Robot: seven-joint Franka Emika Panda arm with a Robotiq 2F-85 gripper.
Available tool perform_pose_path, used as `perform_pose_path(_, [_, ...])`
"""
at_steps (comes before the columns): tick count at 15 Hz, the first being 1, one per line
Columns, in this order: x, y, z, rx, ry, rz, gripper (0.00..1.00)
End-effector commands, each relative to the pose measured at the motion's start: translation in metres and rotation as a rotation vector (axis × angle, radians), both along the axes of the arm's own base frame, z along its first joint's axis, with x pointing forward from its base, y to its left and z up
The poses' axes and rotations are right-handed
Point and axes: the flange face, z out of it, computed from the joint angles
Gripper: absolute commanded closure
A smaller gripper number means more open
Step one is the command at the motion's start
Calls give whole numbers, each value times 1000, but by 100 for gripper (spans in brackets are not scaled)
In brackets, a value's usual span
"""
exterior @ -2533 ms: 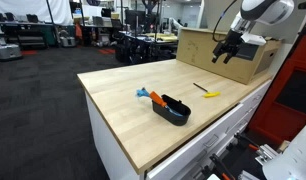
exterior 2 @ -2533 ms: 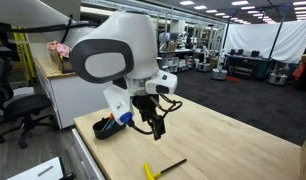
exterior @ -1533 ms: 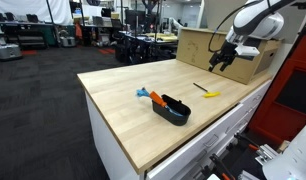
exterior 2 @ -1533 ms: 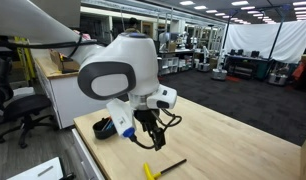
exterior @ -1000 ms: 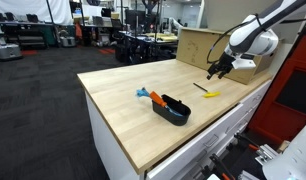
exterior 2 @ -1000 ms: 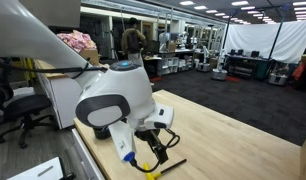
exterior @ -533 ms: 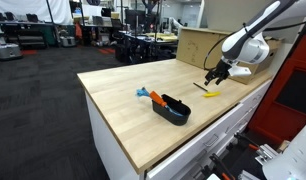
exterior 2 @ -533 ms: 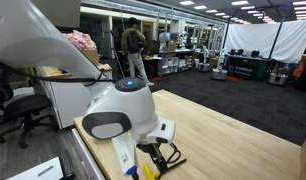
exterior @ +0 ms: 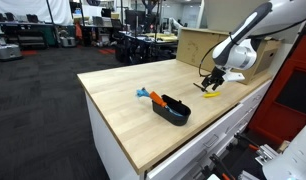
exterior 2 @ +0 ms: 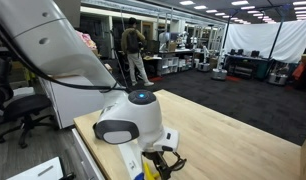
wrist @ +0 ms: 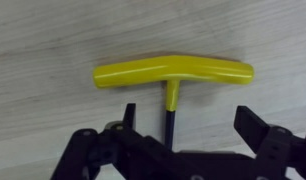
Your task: Put the wrench in the black vessel.
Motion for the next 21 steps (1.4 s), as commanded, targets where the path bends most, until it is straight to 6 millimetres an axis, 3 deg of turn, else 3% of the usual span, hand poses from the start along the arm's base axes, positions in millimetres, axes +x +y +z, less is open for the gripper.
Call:
perform_pose_path(1, [12,-8,-21,-28,25,9,16])
perform_pose_path(2, [13,-9,-24,-24,34,16,26])
perform_pose_path(12, [6,-27,-19,-34,68,-70,96])
perform_pose_path(14, [5,-26,-18,-38,91,-88,100])
perform_pose_path(21, [0,-11,14,-2,189,-172,97])
